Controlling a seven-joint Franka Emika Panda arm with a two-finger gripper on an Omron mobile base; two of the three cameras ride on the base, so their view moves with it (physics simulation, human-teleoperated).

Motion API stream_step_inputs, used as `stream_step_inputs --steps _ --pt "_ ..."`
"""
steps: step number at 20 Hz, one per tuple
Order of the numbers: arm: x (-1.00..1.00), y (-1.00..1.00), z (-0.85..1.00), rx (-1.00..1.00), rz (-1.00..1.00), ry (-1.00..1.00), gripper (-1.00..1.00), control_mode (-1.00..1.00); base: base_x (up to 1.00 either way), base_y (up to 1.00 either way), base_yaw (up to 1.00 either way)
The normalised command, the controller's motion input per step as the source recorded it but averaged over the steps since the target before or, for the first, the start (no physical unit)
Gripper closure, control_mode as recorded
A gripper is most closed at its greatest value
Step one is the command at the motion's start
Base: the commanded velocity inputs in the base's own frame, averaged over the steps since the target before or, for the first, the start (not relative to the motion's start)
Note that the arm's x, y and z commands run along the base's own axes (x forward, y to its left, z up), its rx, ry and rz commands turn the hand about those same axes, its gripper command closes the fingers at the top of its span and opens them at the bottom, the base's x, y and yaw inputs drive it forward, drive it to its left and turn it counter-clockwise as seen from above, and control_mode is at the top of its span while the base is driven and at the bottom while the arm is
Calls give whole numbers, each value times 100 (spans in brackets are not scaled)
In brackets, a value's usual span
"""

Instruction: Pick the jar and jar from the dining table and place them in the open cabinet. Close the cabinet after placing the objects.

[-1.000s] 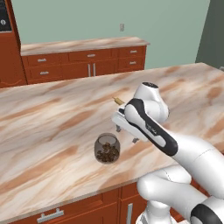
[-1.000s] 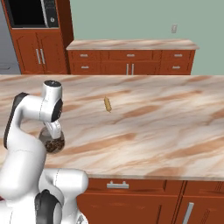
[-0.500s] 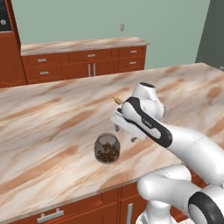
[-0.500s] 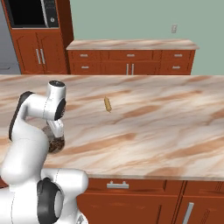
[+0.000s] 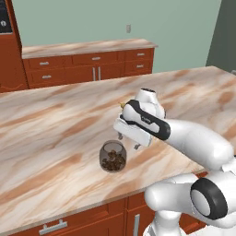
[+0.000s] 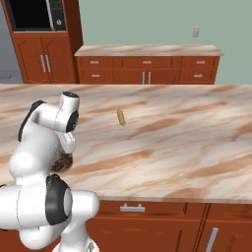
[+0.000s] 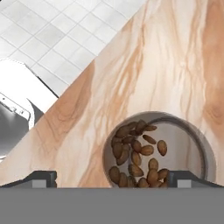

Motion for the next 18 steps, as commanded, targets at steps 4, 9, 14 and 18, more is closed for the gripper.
stream_step_inputs --steps 4,9,14,18 --pt "16 9 -29 0 0 9 -100 -100 0 0 0" --pt "11 16 -31 -2 0 9 -100 -100 0 0 0" --pt "3 24 -40 -8 0 9 -100 -100 0 0 0" --pt "0 28 -46 -9 0 6 -100 -100 0 0 0"
